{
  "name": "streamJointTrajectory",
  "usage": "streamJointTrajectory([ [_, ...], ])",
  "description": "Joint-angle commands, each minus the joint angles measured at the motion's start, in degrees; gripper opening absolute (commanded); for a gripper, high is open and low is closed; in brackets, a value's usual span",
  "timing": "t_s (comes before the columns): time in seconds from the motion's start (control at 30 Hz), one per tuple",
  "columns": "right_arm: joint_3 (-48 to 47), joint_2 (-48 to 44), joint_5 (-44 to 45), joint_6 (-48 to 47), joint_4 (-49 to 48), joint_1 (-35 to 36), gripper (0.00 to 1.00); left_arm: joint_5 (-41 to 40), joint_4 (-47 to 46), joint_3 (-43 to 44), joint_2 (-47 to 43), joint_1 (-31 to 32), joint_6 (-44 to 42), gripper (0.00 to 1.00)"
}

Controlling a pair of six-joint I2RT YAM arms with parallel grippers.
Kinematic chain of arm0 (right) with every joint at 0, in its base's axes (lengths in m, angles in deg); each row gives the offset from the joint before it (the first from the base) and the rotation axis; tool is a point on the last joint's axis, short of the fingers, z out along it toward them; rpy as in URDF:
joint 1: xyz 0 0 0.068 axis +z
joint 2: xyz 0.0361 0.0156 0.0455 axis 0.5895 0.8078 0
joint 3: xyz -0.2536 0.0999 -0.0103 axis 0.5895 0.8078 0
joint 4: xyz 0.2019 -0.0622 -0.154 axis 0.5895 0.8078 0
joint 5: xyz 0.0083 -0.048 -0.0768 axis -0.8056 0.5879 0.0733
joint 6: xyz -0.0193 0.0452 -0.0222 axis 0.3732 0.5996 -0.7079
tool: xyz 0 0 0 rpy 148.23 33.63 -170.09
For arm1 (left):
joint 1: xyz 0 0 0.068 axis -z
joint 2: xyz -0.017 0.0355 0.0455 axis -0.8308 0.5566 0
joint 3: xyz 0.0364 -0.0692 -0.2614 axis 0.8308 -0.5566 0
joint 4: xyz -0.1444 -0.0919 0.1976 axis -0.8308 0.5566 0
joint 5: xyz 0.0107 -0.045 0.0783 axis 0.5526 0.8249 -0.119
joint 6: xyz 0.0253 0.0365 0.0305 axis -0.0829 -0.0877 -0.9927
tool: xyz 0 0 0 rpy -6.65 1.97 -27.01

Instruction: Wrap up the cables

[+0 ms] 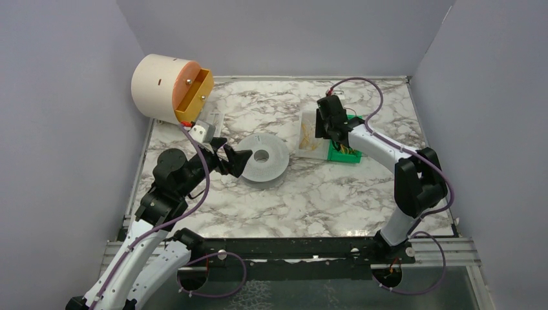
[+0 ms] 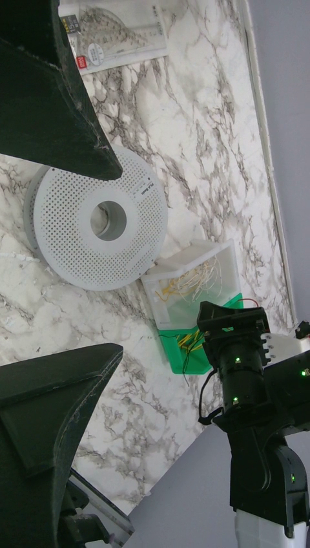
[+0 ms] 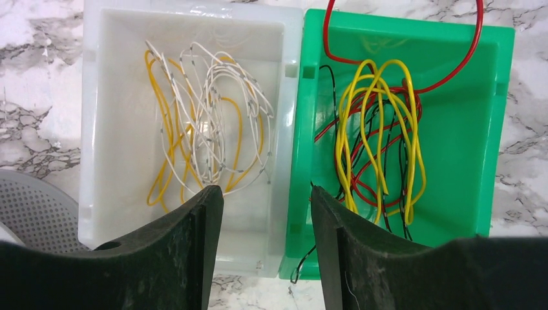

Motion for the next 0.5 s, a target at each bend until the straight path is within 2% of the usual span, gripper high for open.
streamJointTrajectory([
  [0.0, 1.1, 0.7, 0.1, 1.2, -3.5, -1.1, 0.56, -0.8, -0.1, -0.3, -0.6, -0.3, -0.4, 0.99],
  [0.37, 0.8, 3.6, -0.2, 0.5, -4.3, -1.7, 0.47, -0.8, -0.1, -0.3, -0.3, -0.3, -0.4, 0.99],
  [0.47, 1.1, 4.1, -1.4, 0.4, -4.9, -1.8, 0.4, -0.8, -0.1, -0.3, -0.2, -0.3, -0.4, 0.99],
])
